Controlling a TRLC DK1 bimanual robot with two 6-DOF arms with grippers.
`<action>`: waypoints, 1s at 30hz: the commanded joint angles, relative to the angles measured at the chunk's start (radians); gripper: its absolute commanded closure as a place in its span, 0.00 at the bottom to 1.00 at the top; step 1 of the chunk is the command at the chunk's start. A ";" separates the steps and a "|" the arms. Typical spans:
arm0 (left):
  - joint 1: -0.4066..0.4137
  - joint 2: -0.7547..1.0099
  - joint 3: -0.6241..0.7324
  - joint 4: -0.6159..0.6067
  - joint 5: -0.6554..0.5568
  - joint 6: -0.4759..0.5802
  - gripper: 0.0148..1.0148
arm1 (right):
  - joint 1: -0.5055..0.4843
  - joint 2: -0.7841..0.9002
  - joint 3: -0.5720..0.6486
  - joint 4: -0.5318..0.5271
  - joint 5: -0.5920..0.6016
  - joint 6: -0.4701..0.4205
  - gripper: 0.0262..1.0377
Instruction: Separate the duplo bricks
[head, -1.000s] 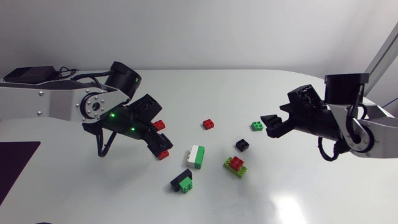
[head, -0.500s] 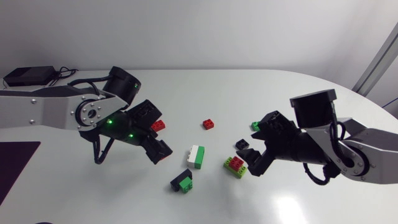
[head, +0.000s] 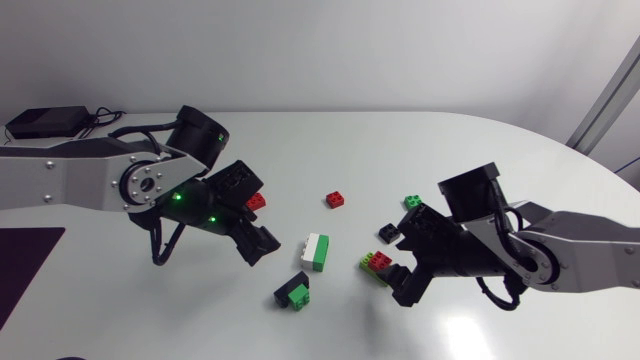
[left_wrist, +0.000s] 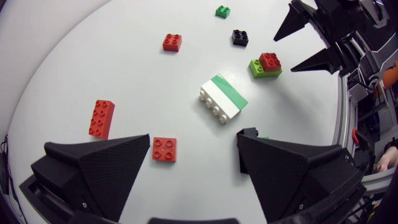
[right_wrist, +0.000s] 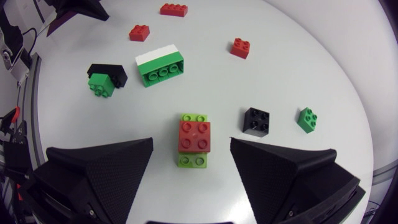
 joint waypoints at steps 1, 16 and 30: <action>-0.007 -0.009 -0.025 -0.005 -0.001 -0.007 0.03 | 0.010 0.038 -0.033 0.006 -0.002 -0.019 0.15; -0.018 0.001 -0.016 -0.004 -0.001 -0.007 0.03 | 0.010 0.138 0.005 0.065 -0.002 -0.030 0.34; -0.038 0.020 0.002 -0.004 -0.001 -0.009 0.03 | 0.007 0.162 0.036 0.075 -0.008 -0.038 0.58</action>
